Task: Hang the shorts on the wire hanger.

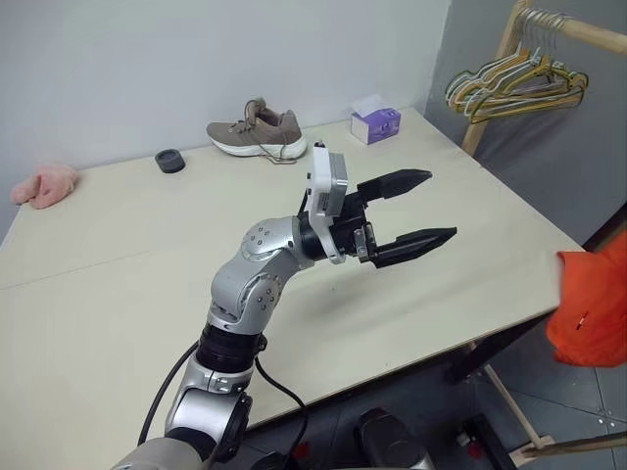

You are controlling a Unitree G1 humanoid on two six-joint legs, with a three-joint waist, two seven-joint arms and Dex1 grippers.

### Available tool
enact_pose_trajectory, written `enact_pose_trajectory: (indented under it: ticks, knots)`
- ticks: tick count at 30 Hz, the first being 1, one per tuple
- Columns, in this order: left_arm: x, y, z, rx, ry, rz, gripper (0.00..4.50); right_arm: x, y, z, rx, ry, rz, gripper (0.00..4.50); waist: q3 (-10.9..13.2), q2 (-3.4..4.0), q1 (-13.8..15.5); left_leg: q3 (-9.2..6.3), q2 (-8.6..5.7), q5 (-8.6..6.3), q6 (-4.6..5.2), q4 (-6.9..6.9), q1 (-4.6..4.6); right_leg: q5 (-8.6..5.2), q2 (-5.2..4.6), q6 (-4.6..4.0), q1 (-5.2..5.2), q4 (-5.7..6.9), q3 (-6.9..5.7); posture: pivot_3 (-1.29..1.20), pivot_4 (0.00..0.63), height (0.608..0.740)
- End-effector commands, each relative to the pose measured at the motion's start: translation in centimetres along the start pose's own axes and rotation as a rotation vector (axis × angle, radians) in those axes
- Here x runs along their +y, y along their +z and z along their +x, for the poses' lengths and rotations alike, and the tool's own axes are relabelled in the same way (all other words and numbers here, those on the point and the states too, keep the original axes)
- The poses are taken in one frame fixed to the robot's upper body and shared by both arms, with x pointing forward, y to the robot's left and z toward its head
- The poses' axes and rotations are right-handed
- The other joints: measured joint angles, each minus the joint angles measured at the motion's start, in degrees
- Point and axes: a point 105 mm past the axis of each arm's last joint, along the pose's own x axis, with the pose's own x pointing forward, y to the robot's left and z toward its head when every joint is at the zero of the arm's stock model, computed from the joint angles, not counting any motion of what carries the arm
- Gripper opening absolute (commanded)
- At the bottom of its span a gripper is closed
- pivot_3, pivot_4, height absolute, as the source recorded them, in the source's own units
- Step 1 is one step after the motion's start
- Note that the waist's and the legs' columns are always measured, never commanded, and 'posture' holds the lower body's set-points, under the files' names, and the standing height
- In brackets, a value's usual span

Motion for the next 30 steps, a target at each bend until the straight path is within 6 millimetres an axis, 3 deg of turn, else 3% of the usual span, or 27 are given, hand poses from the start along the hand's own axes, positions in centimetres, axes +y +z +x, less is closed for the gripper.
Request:
enact_pose_trajectory:
  ticks: [1,7,10,13,16,18,22,25,27,30]
  knots:
    - [-0.3,0.9,0.4,-0.018,-0.018,0.039,4.50,0.2,3.9,-2.4,-0.241,-0.035,-0.103,4.49,-0.01,0.02,-0.04,0.00,0.00,0.00,0.00,0.01,0.00,0.00,0.00,0.01,0.00,0.00,0.00,-0.39,0.100,0.740]
    - [-0.2,0.9,0.4,-0.016,-0.024,0.039,4.50,1.0,7.0,-3.6,-0.482,-0.032,-0.055,4.49,-0.01,0.02,-0.31,0.05,0.00,-0.01,0.02,0.00,0.04,0.01,0.01,0.02,0.00,-0.01,0.05,-0.39,0.092,0.740]
    - [-0.1,0.9,0.4,-0.015,-0.018,0.042,4.50,2.8,8.3,-4.6,-0.621,0.021,-0.180,4.49,-0.04,0.06,-0.30,0.07,0.00,-0.02,0.03,-0.02,0.05,0.01,0.01,0.03,-0.02,-0.01,0.08,-0.38,0.089,0.740]
    - [0.1,0.8,0.2,-0.011,-0.001,0.047,4.50,5.6,8.0,-5.1,-0.690,0.133,-0.293,4.49,-0.05,0.08,-0.30,0.09,0.00,-0.02,0.03,-0.02,0.06,0.01,0.01,0.03,-0.01,0.00,0.14,-0.37,0.086,0.740]
    - [1.3,0.9,-0.6,0.000,0.082,0.071,4.50,11.3,4.9,-6.1,-0.679,0.411,-0.429,4.49,-0.04,0.06,-0.44,0.12,0.02,-0.02,0.03,-0.02,0.09,0.02,0.06,0.04,-0.01,0.01,0.39,-0.36,0.085,0.740]
    - [2.0,0.8,-1.1,0.014,0.133,0.095,4.50,13.4,3.1,-6.6,-0.666,0.517,-0.488,4.49,-0.05,0.06,-0.40,0.18,0.03,-0.02,0.03,-0.02,0.09,0.04,0.10,0.07,0.01,0.02,0.52,-0.35,0.083,0.740]
    - [4.6,0.8,-5.4,0.087,0.368,0.164,4.50,21.2,-5.2,-9.6,-0.568,0.921,-0.585,4.49,-0.15,0.15,-0.46,0.18,0.07,-0.02,0.02,-0.03,0.18,0.04,0.15,0.08,-0.01,0.06,0.58,-0.28,0.072,0.740]
    - [5.9,1.0,-8.8,0.129,0.574,0.220,4.50,23.7,-10.1,-11.0,-0.474,1.090,-0.606,4.49,-0.12,0.08,0.26,0.07,0.25,-0.09,-0.08,-0.03,0.25,0.05,0.39,0.08,-0.09,0.13,0.61,-0.24,0.063,0.740]
    - [6.9,1.0,-11.6,0.174,0.748,0.269,4.50,24.7,-12.3,-11.4,-0.429,1.138,-0.577,4.49,-0.15,0.04,1.96,-0.01,0.23,-0.09,-0.09,0.03,-0.01,0.06,0.35,0.10,-0.28,0.13,0.54,-0.20,0.056,0.740]
    - [7.6,0.4,-17.7,0.297,1.104,0.361,4.50,26.4,-16.1,-11.1,-0.366,1.161,-0.534,4.49,-0.34,-0.13,4.53,-0.04,0.17,-0.10,-0.10,0.10,-0.17,0.10,0.26,0.15,-0.37,0.09,0.51,-0.13,0.042,0.740]
